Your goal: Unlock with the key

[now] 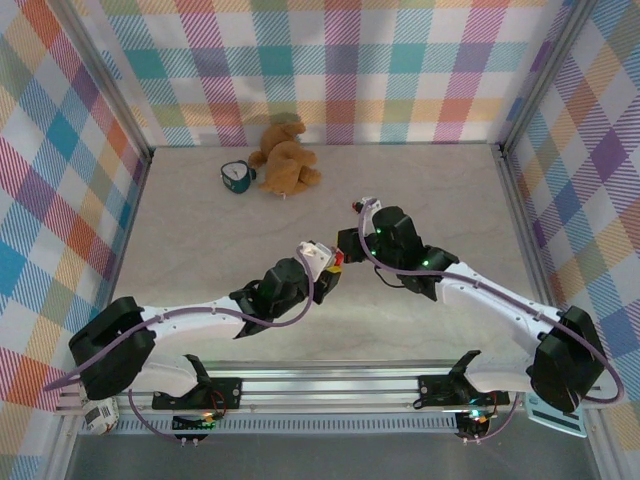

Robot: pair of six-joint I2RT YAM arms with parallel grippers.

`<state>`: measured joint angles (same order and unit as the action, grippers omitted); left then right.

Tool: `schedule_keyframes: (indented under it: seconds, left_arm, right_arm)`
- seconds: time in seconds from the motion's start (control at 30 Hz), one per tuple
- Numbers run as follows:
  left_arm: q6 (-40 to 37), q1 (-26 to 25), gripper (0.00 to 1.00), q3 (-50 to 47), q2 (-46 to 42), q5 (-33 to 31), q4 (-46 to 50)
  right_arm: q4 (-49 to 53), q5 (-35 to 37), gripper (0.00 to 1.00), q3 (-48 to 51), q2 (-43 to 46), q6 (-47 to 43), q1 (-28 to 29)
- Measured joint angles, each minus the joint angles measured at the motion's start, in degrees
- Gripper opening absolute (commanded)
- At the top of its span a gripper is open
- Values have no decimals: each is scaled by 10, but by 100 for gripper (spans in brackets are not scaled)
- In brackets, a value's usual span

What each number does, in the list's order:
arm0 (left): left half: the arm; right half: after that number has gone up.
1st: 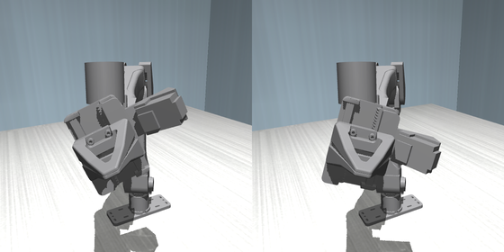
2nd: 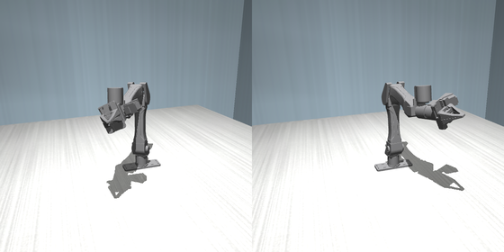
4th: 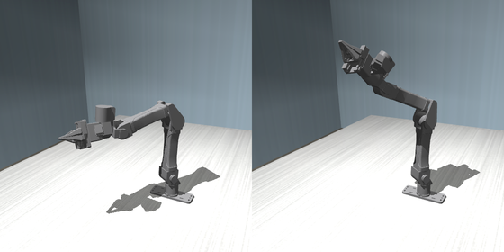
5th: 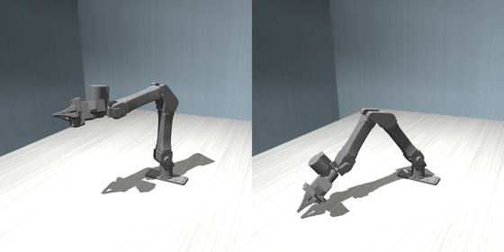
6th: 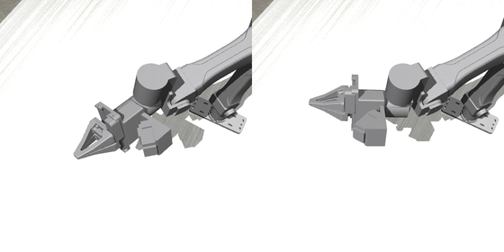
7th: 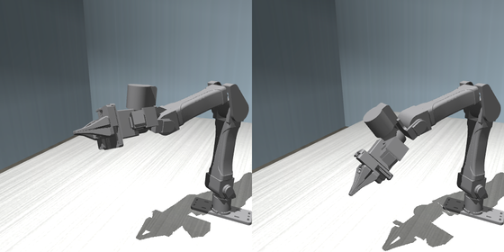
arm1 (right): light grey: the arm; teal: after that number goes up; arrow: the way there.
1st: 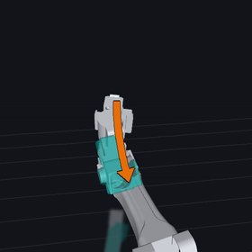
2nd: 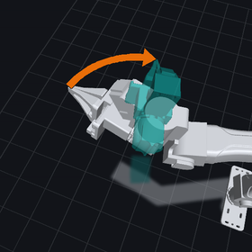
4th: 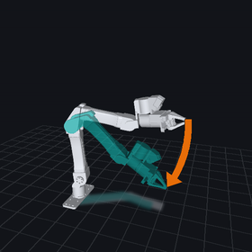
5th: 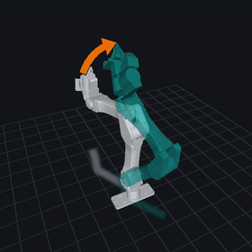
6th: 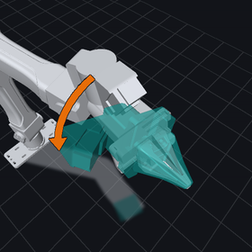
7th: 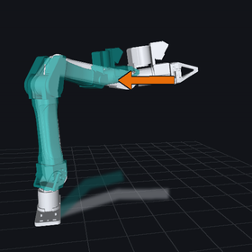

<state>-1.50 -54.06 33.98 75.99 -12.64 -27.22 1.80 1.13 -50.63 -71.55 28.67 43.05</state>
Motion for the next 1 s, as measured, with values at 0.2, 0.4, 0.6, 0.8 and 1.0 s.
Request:
schedule_keyframes:
  seconds: [0.2,0.4,0.6,0.8,1.0]
  left_arm:
    - [2,13,15,0,-8,12,2]
    - [4,21,14,0,-8,16,14]
    - [9,23,13,0,-8,15,27]
    - [19,26,12,2,-6,14,35]
    - [23,29,12,8,-6,14,38]
  right_arm:
    - [-34,-3,0,8,-1,10,3]
    - [-39,21,0,7,-12,8,15]
    - [-43,49,0,8,-20,-6,34]
    - [-64,59,0,21,-30,-13,44]
    - [-88,45,0,37,-37,-12,47]
